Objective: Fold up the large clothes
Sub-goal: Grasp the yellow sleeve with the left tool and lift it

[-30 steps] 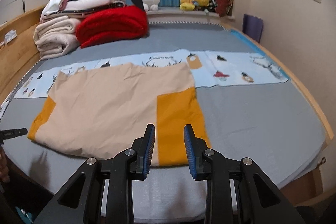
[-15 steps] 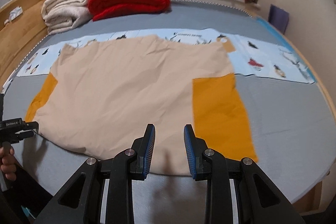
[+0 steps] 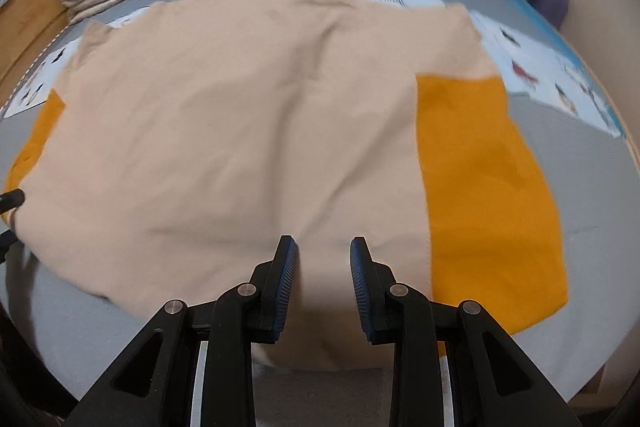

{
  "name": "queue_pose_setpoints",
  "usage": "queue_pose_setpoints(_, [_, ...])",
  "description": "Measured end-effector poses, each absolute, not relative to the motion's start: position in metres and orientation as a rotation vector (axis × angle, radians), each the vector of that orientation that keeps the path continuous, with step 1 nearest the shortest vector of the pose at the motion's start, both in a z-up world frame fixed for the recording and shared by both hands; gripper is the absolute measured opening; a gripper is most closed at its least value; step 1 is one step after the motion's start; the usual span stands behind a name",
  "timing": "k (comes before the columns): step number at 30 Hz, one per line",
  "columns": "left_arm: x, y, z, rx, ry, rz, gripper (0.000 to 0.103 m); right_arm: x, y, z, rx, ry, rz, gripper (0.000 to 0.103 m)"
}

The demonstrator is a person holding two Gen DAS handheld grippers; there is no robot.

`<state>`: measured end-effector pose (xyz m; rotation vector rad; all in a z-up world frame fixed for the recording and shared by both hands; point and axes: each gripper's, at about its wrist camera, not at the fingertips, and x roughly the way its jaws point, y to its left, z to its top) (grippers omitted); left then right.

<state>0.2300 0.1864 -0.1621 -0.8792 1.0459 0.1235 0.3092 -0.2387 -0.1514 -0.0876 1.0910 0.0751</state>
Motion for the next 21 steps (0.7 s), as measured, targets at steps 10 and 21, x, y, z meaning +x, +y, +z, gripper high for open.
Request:
queue_pose_setpoints(10, [0.245, 0.193, -0.167, -0.952, 0.973, 0.161, 0.064, 0.310, -0.242, -0.152, -0.106, 1.101, 0.098, 0.030])
queue_pose_setpoints(21, [0.256, 0.189, -0.166, -0.975, 0.943, 0.152, 0.015, 0.299, -0.235, -0.145, -0.168, 1.031, 0.101, 0.030])
